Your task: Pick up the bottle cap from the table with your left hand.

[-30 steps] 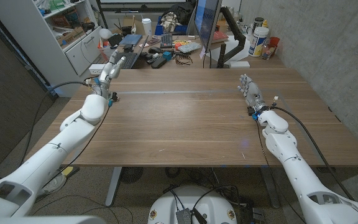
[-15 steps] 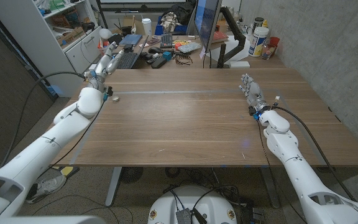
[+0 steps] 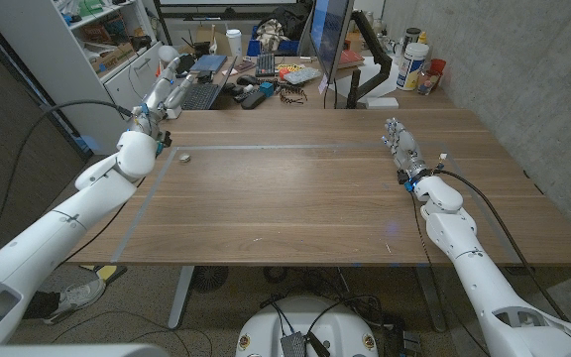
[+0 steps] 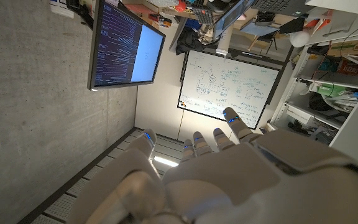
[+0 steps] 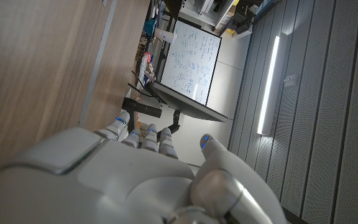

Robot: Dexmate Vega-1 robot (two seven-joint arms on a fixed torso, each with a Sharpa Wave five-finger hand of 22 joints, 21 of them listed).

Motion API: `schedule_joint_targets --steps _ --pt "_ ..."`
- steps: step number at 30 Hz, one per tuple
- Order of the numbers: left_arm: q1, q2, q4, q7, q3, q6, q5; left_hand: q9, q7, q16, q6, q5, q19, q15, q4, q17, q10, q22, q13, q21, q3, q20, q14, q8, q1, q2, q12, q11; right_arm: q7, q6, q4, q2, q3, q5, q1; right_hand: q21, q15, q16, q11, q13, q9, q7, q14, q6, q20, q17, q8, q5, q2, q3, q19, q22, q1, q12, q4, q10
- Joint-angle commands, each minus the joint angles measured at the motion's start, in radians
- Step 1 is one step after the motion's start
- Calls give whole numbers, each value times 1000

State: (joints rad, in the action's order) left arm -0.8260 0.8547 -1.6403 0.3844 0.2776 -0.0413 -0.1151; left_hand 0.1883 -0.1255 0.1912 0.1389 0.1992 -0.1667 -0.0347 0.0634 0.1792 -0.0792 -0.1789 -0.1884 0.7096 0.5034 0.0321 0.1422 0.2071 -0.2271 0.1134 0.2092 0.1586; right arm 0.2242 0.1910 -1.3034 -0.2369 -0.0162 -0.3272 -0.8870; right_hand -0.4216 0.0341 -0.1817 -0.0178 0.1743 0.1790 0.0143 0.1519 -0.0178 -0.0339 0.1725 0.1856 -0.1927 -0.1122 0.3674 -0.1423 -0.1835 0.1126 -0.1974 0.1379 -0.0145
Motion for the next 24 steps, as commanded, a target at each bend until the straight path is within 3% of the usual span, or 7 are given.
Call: schedule_joint_targets --steps 1,24 --pt "14 50 -35 -8 7 -95 -82 4 -4 5 -5 -5 -47 -80 -9 2 15 -6 -4 -3 3 11 -11 6 -14 0 7 2 1 -2 4 -1 0 0 2 4 22 -4 0 5 6 1 12 -11 -103 2 5 -7 -60 0 0 -3 5 -5 -2 -2" --pt "53 129 -57 -84 26 -208 -167 5 -1 13 1 -4 -46 -68 -8 5 23 -8 -5 -8 1 -12 -48 2 -23 -1 5 1 -3 2 23 5 -9 10 16 8 21 -4 0 5 6 -1 10 -15 -102 2 6 -7 -60 0 3 -3 5 -5 -2 -1"
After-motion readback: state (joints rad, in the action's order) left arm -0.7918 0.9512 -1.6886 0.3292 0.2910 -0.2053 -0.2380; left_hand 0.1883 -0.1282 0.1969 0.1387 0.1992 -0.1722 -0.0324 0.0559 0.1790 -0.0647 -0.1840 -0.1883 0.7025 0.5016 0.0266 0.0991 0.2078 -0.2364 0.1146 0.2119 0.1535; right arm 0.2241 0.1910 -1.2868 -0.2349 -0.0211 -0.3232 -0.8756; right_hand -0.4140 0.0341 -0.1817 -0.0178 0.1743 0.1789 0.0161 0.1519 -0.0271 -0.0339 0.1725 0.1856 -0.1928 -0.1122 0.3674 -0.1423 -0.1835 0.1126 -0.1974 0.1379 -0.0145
